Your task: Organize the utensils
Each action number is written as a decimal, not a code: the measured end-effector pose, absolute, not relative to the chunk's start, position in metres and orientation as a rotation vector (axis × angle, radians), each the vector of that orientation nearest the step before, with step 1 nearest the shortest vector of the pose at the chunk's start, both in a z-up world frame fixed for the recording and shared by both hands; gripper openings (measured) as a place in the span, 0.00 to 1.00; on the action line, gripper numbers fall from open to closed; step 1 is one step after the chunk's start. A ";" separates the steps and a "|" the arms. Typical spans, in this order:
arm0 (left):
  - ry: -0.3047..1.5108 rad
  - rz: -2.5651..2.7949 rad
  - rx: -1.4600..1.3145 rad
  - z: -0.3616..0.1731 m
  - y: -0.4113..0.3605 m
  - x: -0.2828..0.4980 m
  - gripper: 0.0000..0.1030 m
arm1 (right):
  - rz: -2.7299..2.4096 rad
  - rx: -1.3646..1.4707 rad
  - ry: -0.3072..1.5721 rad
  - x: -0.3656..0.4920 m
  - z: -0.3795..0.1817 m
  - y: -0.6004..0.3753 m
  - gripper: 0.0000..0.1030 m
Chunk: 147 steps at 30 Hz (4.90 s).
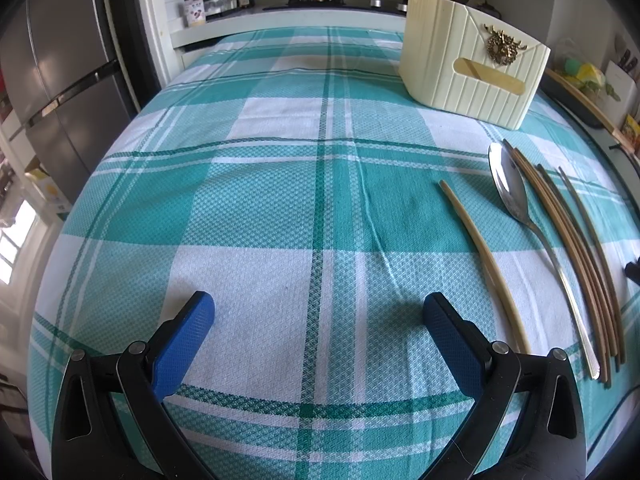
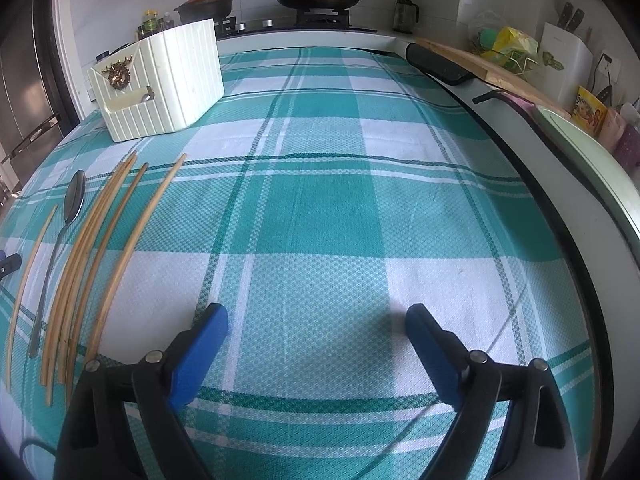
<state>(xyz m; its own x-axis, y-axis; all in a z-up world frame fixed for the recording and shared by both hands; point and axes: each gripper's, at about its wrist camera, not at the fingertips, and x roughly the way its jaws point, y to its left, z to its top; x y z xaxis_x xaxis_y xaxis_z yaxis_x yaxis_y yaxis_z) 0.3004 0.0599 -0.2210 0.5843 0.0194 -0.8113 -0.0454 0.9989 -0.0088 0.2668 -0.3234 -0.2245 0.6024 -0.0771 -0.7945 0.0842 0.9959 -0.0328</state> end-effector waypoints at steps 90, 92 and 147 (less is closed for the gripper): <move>0.999 -0.189 0.052 -0.208 0.009 0.377 0.08 | 0.160 -0.136 0.963 0.391 -0.216 -0.221 0.16; 1.002 -0.199 0.021 -0.208 0.010 0.384 0.06 | 0.173 -0.113 0.976 0.402 -0.215 -0.222 0.07; 0.480 -0.264 -0.198 0.027 0.003 0.490 0.04 | 0.235 -0.092 0.435 0.456 0.024 -0.180 0.06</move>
<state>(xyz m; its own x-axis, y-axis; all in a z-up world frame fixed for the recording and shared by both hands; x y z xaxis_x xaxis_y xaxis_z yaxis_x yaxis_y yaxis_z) 0.4901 0.0029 0.0267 0.8541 -0.2951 -0.4283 0.2028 0.9472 -0.2483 0.4565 -0.1796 0.0238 0.8802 0.2054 -0.4278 -0.2444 0.9689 -0.0377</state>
